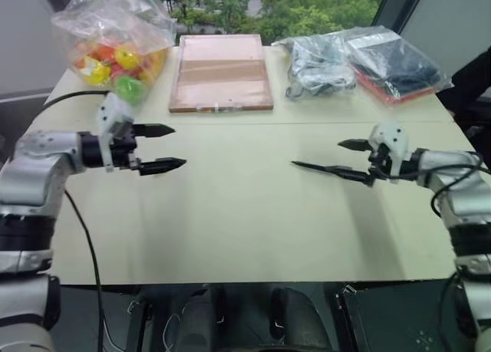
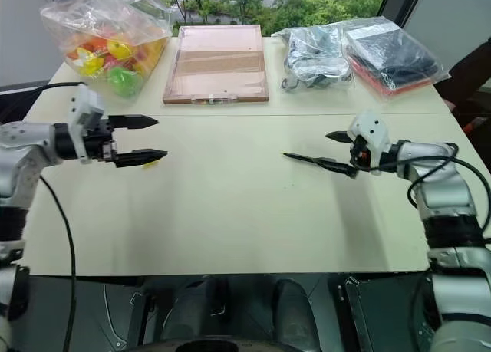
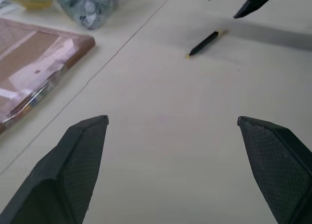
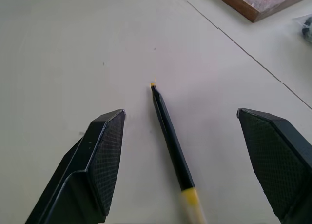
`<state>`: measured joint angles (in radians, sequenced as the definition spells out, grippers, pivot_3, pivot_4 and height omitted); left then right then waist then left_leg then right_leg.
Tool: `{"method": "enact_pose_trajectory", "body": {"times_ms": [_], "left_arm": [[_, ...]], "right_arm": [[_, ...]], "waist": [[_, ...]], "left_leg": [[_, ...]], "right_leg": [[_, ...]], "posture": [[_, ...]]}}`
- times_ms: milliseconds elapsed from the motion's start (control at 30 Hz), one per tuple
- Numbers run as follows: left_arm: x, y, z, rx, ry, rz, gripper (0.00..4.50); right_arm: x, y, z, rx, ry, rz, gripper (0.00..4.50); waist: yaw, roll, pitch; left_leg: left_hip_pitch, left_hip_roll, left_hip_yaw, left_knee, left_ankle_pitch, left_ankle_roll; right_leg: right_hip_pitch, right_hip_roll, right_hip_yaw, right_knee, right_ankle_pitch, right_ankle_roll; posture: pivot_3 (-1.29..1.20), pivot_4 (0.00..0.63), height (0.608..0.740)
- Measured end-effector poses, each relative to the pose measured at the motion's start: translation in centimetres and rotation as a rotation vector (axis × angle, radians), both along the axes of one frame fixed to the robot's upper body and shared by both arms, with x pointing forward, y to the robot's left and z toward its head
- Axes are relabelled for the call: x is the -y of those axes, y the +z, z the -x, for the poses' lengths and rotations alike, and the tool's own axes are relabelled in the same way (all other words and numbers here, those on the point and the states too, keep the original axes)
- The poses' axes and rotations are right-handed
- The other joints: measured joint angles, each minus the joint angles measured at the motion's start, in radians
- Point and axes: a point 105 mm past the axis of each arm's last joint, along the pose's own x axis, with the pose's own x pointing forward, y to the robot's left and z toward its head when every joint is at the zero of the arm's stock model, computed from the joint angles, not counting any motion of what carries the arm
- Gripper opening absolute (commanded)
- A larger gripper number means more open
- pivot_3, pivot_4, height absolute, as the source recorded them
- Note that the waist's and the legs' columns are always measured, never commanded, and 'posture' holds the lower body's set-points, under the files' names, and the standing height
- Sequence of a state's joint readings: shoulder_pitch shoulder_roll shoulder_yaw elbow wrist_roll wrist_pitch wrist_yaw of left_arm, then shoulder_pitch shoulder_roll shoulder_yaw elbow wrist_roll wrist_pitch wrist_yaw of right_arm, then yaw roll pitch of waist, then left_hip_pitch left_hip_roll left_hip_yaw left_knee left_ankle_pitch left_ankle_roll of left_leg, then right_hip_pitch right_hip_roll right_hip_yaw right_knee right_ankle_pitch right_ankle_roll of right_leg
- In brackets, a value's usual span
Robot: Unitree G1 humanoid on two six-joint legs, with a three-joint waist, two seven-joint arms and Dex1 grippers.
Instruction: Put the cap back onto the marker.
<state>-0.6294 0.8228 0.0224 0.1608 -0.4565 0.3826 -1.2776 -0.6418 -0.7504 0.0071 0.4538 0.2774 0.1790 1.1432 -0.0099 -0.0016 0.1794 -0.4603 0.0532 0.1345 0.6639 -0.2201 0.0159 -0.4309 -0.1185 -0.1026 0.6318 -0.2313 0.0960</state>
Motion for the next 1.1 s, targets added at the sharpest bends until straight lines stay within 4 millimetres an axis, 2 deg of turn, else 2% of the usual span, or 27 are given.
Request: {"method": "enact_pose_trajectory", "body": {"times_ms": [100,167,467,967,1033,1100], "left_arm": [[0.7,-0.5,0.0,-0.011,-0.028,0.0,4.44],[0.7,-0.6,0.0,-0.014,-0.031,-0.003,4.44],[0.3,-2.0,0.7,-0.046,-0.006,-0.005,4.44],[0.3,-2.6,0.8,-0.04,0.032,-0.001,4.44],[0.5,-2.5,0.9,-0.031,0.029,-0.002,4.5],[0.6,-2.5,0.9,-0.028,0.03,-0.002,4.5]], "right_arm": [[-0.8,-0.3,-1.1,-0.033,0.017,-0.059,3.81],[-0.9,-0.7,-1.3,-0.039,0.032,-0.038,3.81],[-1.9,-3.5,-1.8,-0.092,0.089,0.037,3.81],[-2.2,-5.4,-2.6,-0.114,0.089,0.115,3.81],[-2.3,-5.4,-2.7,-0.114,0.092,0.119,3.27],[-2.6,-5.5,-2.7,-0.113,0.104,0.121,2.39]], "waist": [[-0.004,0.0,0.0],[-0.002,0.0,0.0],[-0.005,0.001,0.0],[-0.006,0.001,0.0],[-0.007,0.001,0.0],[-0.008,0.001,0.0]], "left_leg": [[0.0,0.0,0.0,0.0,0.0,0.0],[0.0,0.0,0.0,0.0,0.0,0.0],[0.0,0.0,-0.001,0.0,0.0,0.0],[0.001,0.0,-0.001,0.001,0.0,0.0],[0.001,0.0,-0.001,0.001,0.0,0.0],[0.001,0.0,-0.001,0.001,0.0,0.0]], "right_leg": [[0.0,0.0,0.0,0.0,0.0,0.0],[0.0,0.0,0.0,0.0,0.0,0.001],[0.0,0.0,0.0,0.001,0.0,0.001],[0.001,0.0,0.0,0.001,0.0,0.001],[0.002,0.0,0.0,0.001,0.0,0.001],[0.002,0.0,0.0,0.001,0.0,0.001]], "posture": [[0.0,0.15,0.74],[0.0,0.15,0.74],[0.0,0.15,0.74],[0.0,0.15,0.74],[0.0,0.15,0.74],[0.0,0.15,0.74]]}}
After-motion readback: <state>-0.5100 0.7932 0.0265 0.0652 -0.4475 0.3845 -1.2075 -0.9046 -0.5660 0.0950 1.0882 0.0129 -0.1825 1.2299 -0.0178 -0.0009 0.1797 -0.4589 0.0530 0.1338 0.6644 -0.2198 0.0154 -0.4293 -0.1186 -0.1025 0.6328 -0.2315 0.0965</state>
